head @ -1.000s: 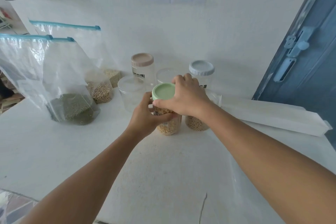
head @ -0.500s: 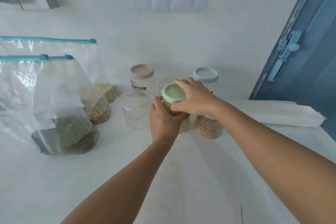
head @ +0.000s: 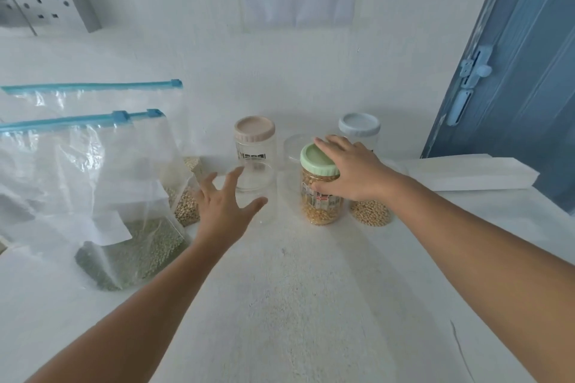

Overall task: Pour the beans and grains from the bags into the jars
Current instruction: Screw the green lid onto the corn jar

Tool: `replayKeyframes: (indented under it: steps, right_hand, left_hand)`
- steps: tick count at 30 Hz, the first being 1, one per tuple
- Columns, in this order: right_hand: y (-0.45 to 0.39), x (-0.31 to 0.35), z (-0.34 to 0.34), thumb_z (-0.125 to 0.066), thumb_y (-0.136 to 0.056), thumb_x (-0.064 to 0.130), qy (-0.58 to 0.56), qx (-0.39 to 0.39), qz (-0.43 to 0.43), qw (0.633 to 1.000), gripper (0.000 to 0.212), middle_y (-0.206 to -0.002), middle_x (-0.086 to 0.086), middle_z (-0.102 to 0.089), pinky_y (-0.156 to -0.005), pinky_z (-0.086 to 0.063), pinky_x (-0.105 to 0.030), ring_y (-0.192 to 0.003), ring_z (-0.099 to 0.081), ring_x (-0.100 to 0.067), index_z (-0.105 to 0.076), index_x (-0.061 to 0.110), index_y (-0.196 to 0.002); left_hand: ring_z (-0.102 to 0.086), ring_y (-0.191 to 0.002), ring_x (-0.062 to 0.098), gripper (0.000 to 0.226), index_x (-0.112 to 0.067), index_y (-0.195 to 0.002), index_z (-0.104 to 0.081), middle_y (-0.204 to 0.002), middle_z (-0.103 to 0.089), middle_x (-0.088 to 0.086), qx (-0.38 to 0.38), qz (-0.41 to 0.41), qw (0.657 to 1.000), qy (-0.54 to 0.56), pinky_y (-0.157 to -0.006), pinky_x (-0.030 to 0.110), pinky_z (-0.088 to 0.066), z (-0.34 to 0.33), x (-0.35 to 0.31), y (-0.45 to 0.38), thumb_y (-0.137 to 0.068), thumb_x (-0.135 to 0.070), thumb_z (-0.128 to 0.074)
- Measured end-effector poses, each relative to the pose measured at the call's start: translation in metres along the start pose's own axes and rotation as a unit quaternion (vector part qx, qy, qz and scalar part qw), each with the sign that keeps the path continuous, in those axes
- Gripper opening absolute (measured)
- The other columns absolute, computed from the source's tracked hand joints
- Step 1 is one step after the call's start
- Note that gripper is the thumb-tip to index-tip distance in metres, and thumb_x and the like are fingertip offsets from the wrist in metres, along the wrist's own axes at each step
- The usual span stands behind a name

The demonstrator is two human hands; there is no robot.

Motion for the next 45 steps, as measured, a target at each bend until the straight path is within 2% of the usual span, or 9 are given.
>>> replayKeyframes:
  steps: [5, 14, 19, 23, 28, 34, 38, 41, 45]
  right_hand:
    - [0.0, -0.001, 0.002, -0.069, -0.085, 0.062, -0.004, -0.022, 0.004, 1.0, 0.102, -0.166, 0.009, -0.017, -0.115, -0.033, -0.05, -0.146, -0.029, -0.027, -0.011, 0.036, -0.165]
    - [-0.002, -0.009, 0.008, -0.073, -0.082, 0.056, 0.025, -0.018, 0.011, 0.999, 0.105, -0.166, 0.005, -0.019, -0.116, -0.027, -0.051, -0.145, -0.031, -0.03, -0.014, 0.033, -0.165]
    - [0.003, 0.01, 0.013, -0.061, -0.089, 0.064, 0.106, -0.065, 0.055, 0.991, 0.097, -0.172, -0.005, -0.005, -0.126, -0.012, -0.056, -0.156, -0.01, -0.033, -0.012, 0.027, -0.165]
    - [0.016, 0.068, 0.023, -0.06, -0.096, 0.053, 0.051, -0.174, 0.197, 0.964, 0.073, -0.155, -0.007, -0.04, -0.117, -0.036, -0.044, -0.141, -0.038, -0.026, -0.037, 0.019, -0.157]
    - [-0.01, 0.1, -0.019, -0.06, -0.096, 0.049, 0.096, -0.037, 0.175, 0.979, 0.066, -0.142, -0.005, -0.05, -0.094, -0.053, -0.044, -0.131, -0.049, -0.025, -0.04, 0.022, -0.152]
    - [-0.024, 0.096, -0.042, -0.058, -0.101, 0.04, 0.177, 0.012, 0.133, 0.975, 0.052, -0.128, -0.008, -0.057, -0.074, -0.041, -0.036, -0.118, -0.059, -0.03, -0.046, 0.014, -0.145]
    - [-0.026, 0.094, -0.049, -0.055, -0.103, 0.034, 0.137, 0.002, 0.126, 0.983, 0.057, -0.137, -0.008, -0.054, -0.086, -0.052, -0.041, -0.125, -0.055, -0.031, -0.038, 0.014, -0.154]
    - [-0.028, 0.09, -0.052, -0.054, -0.104, 0.032, 0.126, 0.01, 0.117, 0.985, 0.059, -0.149, -0.011, -0.048, -0.1, -0.052, -0.047, -0.135, -0.049, -0.031, -0.034, 0.014, -0.157]
    - [-0.031, 0.087, -0.054, -0.056, -0.104, 0.032, 0.124, 0.008, 0.115, 0.986, 0.058, -0.149, -0.011, -0.048, -0.101, -0.051, -0.05, -0.136, -0.048, -0.033, -0.037, 0.013, -0.155]
  left_hand:
    - [-0.054, -0.128, 0.026, 0.083, -0.037, -0.155, -0.039, -0.152, -0.047, 0.01, 0.044, -0.012, 0.996, 0.075, -0.108, 0.051, -0.05, -0.005, 0.001, -0.002, -0.085, -0.058, -0.078]
    - [-0.055, -0.13, 0.029, 0.083, -0.036, -0.153, -0.041, -0.151, -0.048, 0.009, 0.065, -0.038, 0.993, 0.091, -0.109, 0.05, -0.05, -0.03, -0.027, 0.004, -0.083, -0.054, -0.081]
    - [-0.052, -0.138, 0.028, 0.09, -0.046, -0.156, -0.029, -0.159, -0.044, 0.005, 0.092, -0.051, 0.988, 0.114, -0.113, 0.05, -0.047, -0.032, -0.026, 0.005, -0.082, -0.068, -0.075]
    - [-0.054, -0.134, 0.022, 0.086, -0.034, -0.161, -0.025, -0.158, -0.045, 0.005, 0.026, -0.02, 0.974, 0.223, -0.104, 0.04, -0.05, -0.011, -0.018, 0.008, -0.092, -0.066, -0.062]
    - [-0.062, -0.119, 0.021, 0.06, -0.019, -0.143, -0.049, -0.13, -0.061, 0.003, -0.037, 0.043, 0.97, 0.237, -0.08, 0.026, -0.048, 0.016, 0.004, -0.028, -0.097, -0.056, -0.061]
    - [-0.047, -0.14, 0.025, 0.097, -0.023, -0.16, -0.03, -0.156, -0.044, 0.006, 0.026, 0.093, 0.952, 0.29, -0.112, 0.042, -0.043, 0.01, 0.002, -0.076, -0.083, -0.044, -0.086]
    - [-0.038, -0.149, 0.026, 0.119, -0.027, -0.163, -0.025, -0.165, -0.035, 0.005, 0.068, 0.115, 0.94, 0.314, -0.119, 0.047, -0.038, -0.001, -0.005, -0.103, -0.069, -0.037, -0.097]
    - [-0.049, -0.14, 0.026, 0.111, -0.026, -0.157, -0.037, -0.153, -0.049, 0.005, 0.07, 0.106, 0.938, 0.323, -0.112, 0.046, -0.047, -0.008, -0.007, -0.118, -0.065, -0.033, -0.099]
    - [-0.058, -0.125, 0.025, 0.097, -0.026, -0.149, -0.043, -0.136, -0.06, 0.002, 0.045, 0.083, 0.95, 0.299, -0.106, 0.045, -0.052, -0.011, -0.006, -0.118, -0.069, -0.037, -0.097]
Point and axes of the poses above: each hand's wrist, its own y-axis away from the middle knuckle, its own z-axis out of the back of the hand, x = y × z, the point moved 7 cm from there along -y, towards the middle knuckle
